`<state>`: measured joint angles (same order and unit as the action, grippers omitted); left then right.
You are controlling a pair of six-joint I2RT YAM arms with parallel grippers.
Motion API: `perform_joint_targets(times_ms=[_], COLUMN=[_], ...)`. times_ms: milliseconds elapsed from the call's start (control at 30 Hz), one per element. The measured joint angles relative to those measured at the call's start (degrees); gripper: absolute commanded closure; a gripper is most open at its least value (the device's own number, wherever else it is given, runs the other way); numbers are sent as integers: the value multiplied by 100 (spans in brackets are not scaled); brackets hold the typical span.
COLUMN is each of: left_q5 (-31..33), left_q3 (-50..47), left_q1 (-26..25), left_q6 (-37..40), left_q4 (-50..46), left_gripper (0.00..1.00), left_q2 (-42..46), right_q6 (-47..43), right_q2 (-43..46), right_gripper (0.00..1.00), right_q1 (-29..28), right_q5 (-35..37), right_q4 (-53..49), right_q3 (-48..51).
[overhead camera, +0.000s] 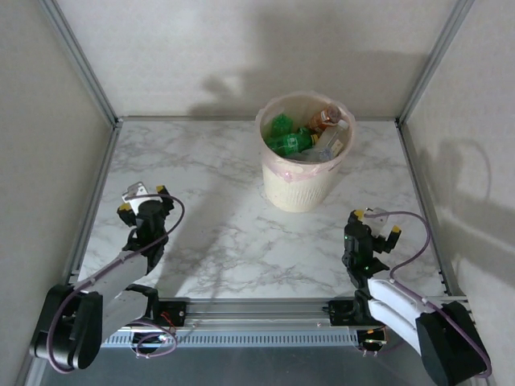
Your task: Put the plastic bottles in the bin
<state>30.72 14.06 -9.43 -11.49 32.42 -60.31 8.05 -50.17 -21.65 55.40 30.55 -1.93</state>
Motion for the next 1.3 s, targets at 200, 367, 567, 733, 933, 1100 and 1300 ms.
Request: perform_joint_targets(times_ms=[200,367,567,733,933,1100,1300], left_q5=[-186,-455,-911,-1235,-1392,-1403,-1401], left_q3=[-326,-26,-131,-278,-278,-278,-278], left_q1=[57,81,306,446,446,428,422], left_q6=[229,448,577,573,575,577,597], left_q4=[1550,2264,3661,4061,4225,4238,4238], left_gripper=[1,1,1,1,1,1,1], left_q2=[-1014,-1934,-2702,-2782,-2782,-2782,-2782], right_q6=[-334,-232,-407,-442,-444,-444,-446], right_q2=[-396,-1604,-3530,-3860,-3860,-3860,-3860], right_gripper=[1,1,1,1,1,1,1], right_q1=[1349,1937,1943,1974,1991,1991,1991], right_q5=[-1639,-2986,-4059,-4374,-4498,-4503,-4500], right_q4=[1755,3112,4472,4387,4400,4400,4400], right_q3=[133,105,-446,-833,-881,-881,-881])
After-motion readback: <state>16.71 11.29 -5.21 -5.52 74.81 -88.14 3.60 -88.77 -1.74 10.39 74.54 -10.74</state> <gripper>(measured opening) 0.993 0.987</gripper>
